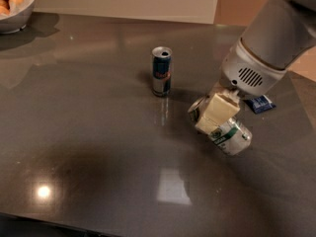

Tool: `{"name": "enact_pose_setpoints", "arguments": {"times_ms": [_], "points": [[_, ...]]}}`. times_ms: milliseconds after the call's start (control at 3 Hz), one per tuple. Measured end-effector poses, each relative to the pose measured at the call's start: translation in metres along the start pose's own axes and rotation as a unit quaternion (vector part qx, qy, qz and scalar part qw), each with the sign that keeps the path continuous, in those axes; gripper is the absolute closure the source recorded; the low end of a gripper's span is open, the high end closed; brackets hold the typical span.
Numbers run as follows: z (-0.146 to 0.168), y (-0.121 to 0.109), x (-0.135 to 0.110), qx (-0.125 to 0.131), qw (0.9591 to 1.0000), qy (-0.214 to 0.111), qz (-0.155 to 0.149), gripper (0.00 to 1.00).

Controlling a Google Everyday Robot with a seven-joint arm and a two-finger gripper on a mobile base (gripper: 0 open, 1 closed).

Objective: Place 7up can upright

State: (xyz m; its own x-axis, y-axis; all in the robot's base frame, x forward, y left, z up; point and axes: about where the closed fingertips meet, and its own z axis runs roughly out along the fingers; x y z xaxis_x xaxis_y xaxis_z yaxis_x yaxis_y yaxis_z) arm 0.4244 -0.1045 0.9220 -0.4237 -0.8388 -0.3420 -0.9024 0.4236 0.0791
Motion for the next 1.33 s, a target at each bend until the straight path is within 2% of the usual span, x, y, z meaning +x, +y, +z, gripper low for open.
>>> {"name": "enact_pose_setpoints", "arguments": {"times_ms": [333, 667, 1000, 1333], "points": [[-0.008, 0.003, -0.009, -0.009, 0.9962, -0.068, -0.053, 1.0], [-0.017, 0.005, -0.009, -0.009, 0.9866, -0.137, -0.089, 1.0], [-0.022, 0.009, -0.004, -0.014, 0.974, -0.2, -0.105, 1.0], [-0.023, 0.009, 0.004, -0.021, 0.9631, -0.247, -0.104, 1.0]]}}
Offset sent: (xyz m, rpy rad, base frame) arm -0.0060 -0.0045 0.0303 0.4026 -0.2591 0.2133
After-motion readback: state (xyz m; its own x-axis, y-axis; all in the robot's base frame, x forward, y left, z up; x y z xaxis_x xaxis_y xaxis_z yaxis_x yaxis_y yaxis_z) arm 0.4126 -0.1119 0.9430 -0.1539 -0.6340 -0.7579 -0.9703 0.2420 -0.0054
